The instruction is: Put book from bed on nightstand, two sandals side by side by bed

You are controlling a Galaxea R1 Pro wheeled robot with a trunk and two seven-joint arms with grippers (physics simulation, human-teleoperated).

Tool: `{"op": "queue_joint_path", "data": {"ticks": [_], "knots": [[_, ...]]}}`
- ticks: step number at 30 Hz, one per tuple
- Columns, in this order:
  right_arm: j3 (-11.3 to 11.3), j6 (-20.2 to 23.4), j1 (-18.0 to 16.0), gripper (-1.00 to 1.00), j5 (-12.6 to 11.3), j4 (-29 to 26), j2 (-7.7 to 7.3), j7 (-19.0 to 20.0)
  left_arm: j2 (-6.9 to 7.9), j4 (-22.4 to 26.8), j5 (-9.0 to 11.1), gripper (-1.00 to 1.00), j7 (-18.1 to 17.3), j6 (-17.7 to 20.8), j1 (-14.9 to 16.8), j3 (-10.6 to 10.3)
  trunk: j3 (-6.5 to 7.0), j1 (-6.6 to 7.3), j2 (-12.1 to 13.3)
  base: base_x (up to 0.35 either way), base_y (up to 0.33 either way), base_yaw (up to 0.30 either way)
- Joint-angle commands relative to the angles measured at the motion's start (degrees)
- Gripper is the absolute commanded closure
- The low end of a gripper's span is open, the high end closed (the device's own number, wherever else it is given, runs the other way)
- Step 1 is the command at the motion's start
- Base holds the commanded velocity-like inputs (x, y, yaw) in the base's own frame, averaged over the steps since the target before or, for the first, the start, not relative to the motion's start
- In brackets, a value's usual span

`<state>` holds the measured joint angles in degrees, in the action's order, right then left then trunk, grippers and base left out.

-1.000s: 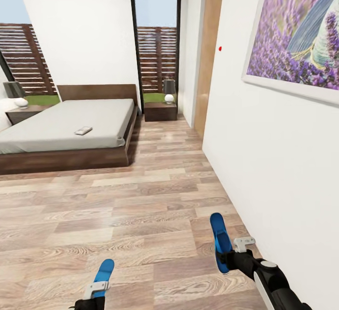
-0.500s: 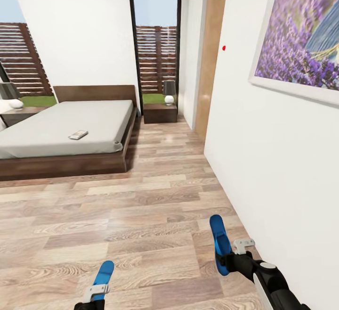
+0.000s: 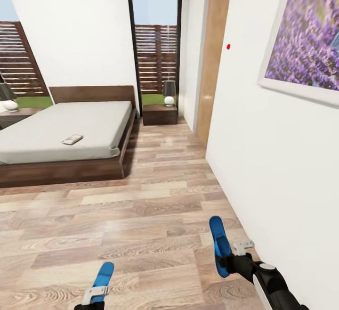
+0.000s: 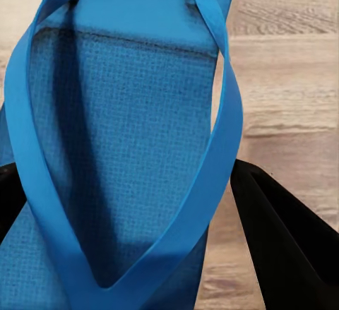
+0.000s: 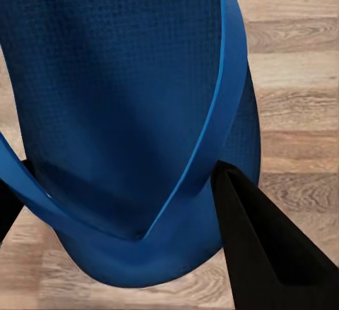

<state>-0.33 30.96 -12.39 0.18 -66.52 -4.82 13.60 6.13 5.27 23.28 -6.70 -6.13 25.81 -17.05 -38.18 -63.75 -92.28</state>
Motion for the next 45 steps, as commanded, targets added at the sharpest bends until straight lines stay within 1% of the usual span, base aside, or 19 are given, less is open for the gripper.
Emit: {"op": "queue_joint_path", "data": {"ticks": [1,16,37,45], "knots": [[-0.03,0.33,-0.02,1.0,-0.09,-0.05,-0.01,0.07,0.02,-0.04,0.54,1.0,-0.24,-0.22,0.03,-0.46,-0.05,-0.03,-0.02,0.341,0.0,0.0],[0.04,0.29,-0.02,1.0,-0.09,0.3,-0.01,0.07,0.02,-0.03,0.54,1.0,-0.24,-0.29,-0.12,-0.48,-0.05,-0.03,-0.02,0.341,0.0,0.0],[0.45,0.34,-0.01,1.0,-0.09,0.56,0.49,0.11,-0.07,-0.07,0.46,1.0,-0.22,-0.29,-0.14,-0.53,-0.05,-0.03,-0.02,0.34,0.0,0.0],[0.5,0.33,-0.03,1.0,-0.09,0.77,0.57,0.11,-0.44,-0.08,0.41,1.0,-0.19,-0.29,-0.14,-0.53,-0.05,-0.03,-0.02,0.34,0.0,0.0]]}}
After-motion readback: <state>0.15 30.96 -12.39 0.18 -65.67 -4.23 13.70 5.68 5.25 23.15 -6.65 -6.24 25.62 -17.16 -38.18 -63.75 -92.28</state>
